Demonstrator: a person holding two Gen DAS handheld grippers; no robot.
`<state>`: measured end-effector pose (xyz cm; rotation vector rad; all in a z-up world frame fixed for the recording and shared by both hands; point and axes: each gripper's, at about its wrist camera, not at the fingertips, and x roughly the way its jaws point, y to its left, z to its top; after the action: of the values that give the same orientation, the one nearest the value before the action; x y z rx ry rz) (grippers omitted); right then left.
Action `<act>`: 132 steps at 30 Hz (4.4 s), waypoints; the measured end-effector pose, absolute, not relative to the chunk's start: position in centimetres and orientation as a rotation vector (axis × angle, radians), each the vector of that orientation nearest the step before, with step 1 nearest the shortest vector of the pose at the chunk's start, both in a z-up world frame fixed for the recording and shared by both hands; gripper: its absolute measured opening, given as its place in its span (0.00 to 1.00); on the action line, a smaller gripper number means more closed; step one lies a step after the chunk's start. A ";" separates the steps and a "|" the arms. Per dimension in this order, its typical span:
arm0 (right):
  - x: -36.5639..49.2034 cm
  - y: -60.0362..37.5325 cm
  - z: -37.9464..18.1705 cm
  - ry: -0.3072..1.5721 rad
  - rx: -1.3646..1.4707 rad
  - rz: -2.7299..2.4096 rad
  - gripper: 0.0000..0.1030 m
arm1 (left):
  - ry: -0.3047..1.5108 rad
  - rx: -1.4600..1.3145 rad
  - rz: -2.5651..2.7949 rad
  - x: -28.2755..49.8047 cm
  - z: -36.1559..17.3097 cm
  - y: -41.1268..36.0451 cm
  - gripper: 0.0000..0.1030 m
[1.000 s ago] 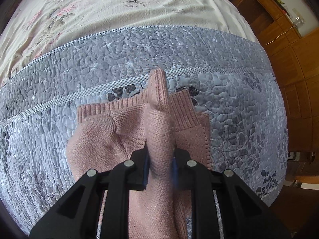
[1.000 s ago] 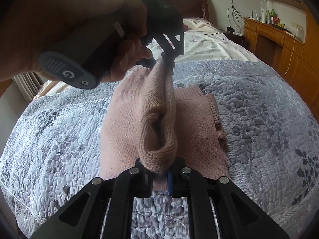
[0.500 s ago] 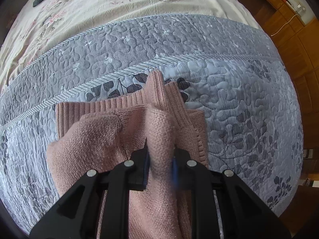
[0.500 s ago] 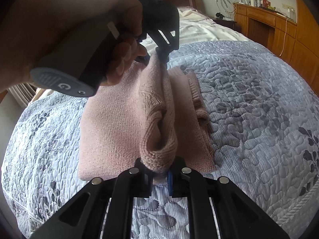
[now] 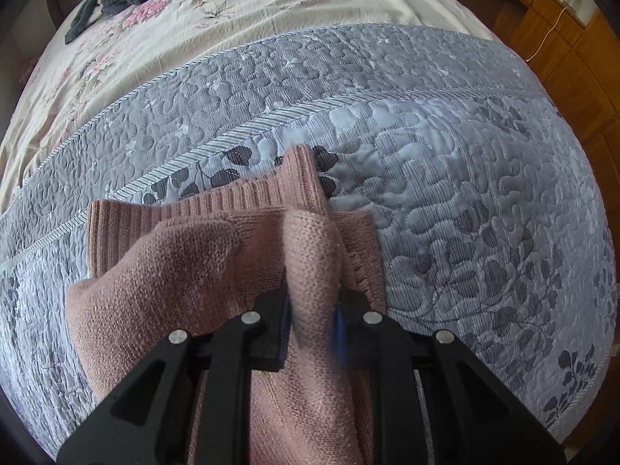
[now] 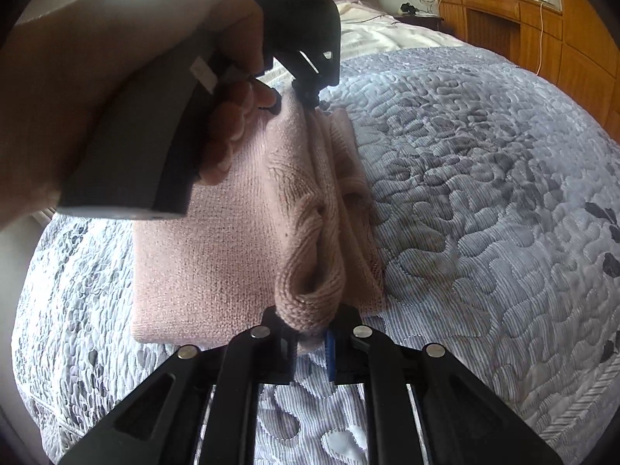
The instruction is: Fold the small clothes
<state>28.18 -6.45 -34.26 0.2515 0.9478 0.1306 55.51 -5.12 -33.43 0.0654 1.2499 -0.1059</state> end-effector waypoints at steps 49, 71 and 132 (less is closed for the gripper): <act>43.3 -13.6 -34.4 1.246 0.688 0.577 0.54 | 1.062 -0.661 -0.700 44.3 -32.9 15.8 0.69; 52.0 -13.0 -35.3 1.327 0.553 0.433 0.10 | 1.184 -0.639 -0.649 54.6 -38.0 16.6 0.39; 16.4 -5.6 -20.2 1.141 -0.101 0.113 0.96 | 1.044 -0.137 -0.101 19.0 -22.8 17.4 0.97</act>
<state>16.45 -5.59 -20.22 -0.1013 1.1414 0.1131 19.00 17.44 -22.80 -0.1365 1.0442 -0.1014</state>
